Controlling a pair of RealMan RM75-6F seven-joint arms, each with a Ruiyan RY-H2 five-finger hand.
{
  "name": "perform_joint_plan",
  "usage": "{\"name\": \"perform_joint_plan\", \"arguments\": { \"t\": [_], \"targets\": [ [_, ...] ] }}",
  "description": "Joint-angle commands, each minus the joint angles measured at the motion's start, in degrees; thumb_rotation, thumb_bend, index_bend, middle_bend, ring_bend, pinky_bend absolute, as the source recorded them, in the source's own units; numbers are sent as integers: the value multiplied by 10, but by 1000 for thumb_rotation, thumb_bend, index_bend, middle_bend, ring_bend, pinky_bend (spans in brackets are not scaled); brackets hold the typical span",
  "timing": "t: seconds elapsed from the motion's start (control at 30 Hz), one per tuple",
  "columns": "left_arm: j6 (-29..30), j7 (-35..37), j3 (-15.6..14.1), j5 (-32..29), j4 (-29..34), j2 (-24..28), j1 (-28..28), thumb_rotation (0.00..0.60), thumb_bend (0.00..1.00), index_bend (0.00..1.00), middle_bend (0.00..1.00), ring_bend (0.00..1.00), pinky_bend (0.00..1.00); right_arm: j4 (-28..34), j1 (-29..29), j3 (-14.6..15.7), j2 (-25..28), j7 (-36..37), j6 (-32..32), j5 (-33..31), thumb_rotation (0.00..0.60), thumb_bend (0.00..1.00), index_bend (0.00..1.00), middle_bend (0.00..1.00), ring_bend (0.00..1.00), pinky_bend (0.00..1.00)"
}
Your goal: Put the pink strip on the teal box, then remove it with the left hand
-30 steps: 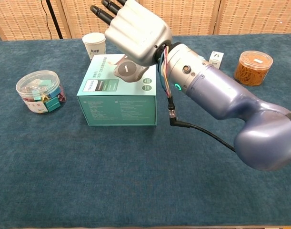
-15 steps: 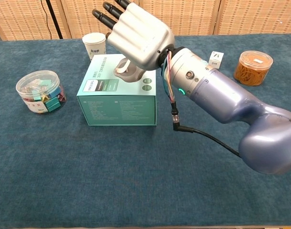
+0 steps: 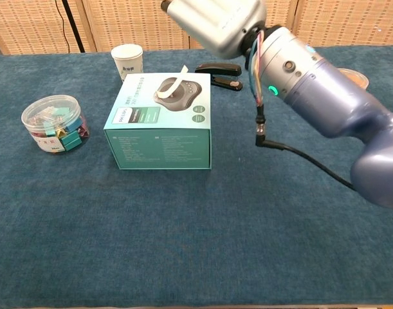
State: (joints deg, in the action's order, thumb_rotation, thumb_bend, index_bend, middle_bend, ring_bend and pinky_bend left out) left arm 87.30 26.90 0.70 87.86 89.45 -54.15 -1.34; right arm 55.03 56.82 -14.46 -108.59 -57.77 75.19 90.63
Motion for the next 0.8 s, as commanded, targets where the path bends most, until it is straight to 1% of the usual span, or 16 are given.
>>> {"name": "perform_joint_plan", "arguments": {
  "t": [0.03, 0.13, 0.23, 0.37, 0.43, 0.47, 0.5, 0.57, 0.63, 0.73, 0.8],
  "targets": [
    [1, -3, -1, 4, 0, -1, -1, 600, 0, 0, 0, 0, 0, 42, -18, -8, 47, -6, 16, -1, 600, 486, 318, 0, 0, 0],
    [7, -4, 1, 14, -4, -5, -4, 600, 0, 0, 0, 0, 0, 88, -46, -5, 95, 8, 36, -1, 600, 486, 309, 0, 0, 0],
    [11, -4, 5, 28, -11, -10, -13, 600, 0, 0, 0, 0, 0, 129, -74, 5, 139, 30, 52, 0, 600, 486, 292, 0, 0, 0],
    [-16, -14, 12, 33, -12, -12, -37, 600, 0, 0, 0, 0, 0, 178, -118, 24, 198, 72, 71, -1, 600, 480, 249, 0, 0, 0],
    [-36, -25, 15, 34, -6, -7, -53, 600, 0, 0, 0, 0, 0, 195, -141, 32, 221, 96, 83, -5, 600, 420, 224, 0, 0, 0],
    [-43, -29, 16, 36, -3, -5, -60, 600, 0, 0, 7, 0, 0, 201, -150, 34, 230, 109, 89, -8, 600, 332, 207, 0, 0, 0],
    [-50, -35, 19, 38, 2, -2, -68, 600, 0, 0, 19, 0, 0, 209, -164, 38, 242, 128, 97, -11, 600, 210, 188, 0, 0, 0],
    [-55, -45, 25, 41, 9, 1, -79, 600, 0, 0, 52, 1, 0, 220, -187, 42, 259, 159, 110, -19, 600, 49, 153, 0, 0, 0],
    [-57, -56, 33, 45, 17, 4, -90, 600, 0, 0, 77, 17, 0, 239, -214, 45, 278, 202, 124, -36, 600, 0, 125, 0, 0, 0],
    [-57, -68, 42, 52, 27, 7, -103, 600, 0, 0, 99, 59, 0, 275, -255, 52, 307, 276, 142, -58, 600, 0, 107, 0, 0, 0],
    [-61, -77, 47, 56, 34, 10, -113, 600, 0, 0, 133, 98, 10, 297, -286, 60, 327, 325, 155, -70, 600, 0, 95, 0, 0, 0]
  ]
}}
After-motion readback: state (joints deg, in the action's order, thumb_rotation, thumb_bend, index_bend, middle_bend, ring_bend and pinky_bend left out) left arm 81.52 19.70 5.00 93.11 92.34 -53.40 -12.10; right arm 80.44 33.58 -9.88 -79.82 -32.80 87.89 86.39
